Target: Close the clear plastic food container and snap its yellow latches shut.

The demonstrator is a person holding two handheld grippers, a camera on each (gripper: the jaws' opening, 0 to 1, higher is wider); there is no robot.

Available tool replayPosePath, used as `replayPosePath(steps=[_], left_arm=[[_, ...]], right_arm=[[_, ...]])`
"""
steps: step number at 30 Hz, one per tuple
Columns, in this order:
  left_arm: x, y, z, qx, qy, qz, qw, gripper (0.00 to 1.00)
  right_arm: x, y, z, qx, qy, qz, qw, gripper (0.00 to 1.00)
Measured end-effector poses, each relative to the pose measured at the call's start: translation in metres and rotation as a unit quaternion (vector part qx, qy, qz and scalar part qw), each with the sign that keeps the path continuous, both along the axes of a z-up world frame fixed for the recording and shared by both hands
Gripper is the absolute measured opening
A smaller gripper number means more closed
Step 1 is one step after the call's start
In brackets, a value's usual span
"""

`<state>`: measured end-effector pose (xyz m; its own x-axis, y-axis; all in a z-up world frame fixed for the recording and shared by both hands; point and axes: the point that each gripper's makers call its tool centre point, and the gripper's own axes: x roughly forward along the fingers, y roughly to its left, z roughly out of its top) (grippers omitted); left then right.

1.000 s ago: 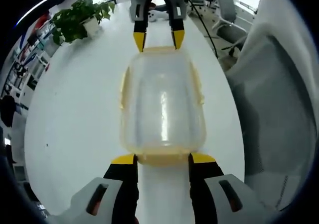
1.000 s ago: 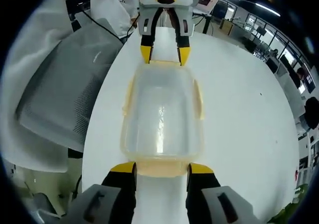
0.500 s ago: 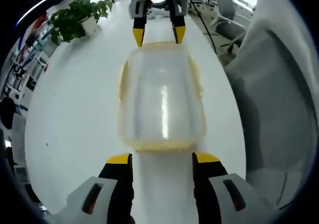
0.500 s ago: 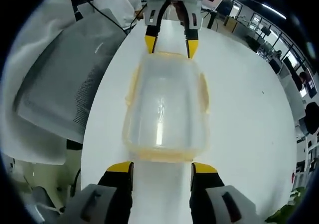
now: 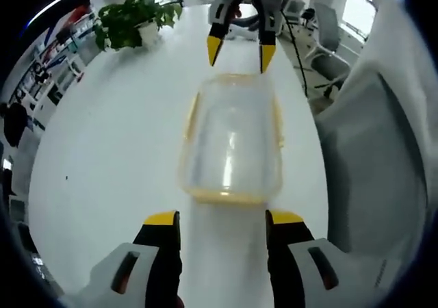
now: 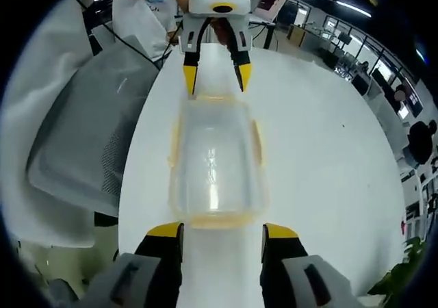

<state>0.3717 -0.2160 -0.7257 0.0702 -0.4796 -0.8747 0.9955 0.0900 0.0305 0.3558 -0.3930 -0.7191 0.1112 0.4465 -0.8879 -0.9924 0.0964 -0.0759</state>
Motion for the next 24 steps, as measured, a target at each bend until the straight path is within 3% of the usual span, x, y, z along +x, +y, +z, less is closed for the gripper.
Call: replayPosePath(steps=[8, 13, 17, 20, 24], left_arm=[[-0.001, -0.008, 0.009, -0.033, 0.032, 0.054, 0.9975, 0.48], [-0.004, -0.011, 0.008, -0.045, 0.075, 0.113, 0.9898, 0.49], [-0.001, -0.012, 0.009, -0.064, 0.103, 0.174, 0.9772, 0.49], [0.006, -0.012, 0.010, -0.079, 0.107, 0.210, 0.9686, 0.48], [0.008, -0.014, 0.012, -0.101, 0.134, 0.264, 0.9500, 0.50]], right_arm=[[0.006, 0.001, 0.005, -0.001, -0.016, -0.022, 0.9996, 0.41], [0.012, 0.000, 0.010, 0.015, -0.011, -0.074, 0.9971, 0.41], [0.017, -0.001, 0.012, 0.021, -0.013, -0.101, 0.9946, 0.43], [0.019, 0.000, 0.012, 0.026, -0.008, -0.132, 0.9909, 0.44], [0.020, 0.005, 0.013, 0.046, 0.010, -0.173, 0.9837, 0.43]])
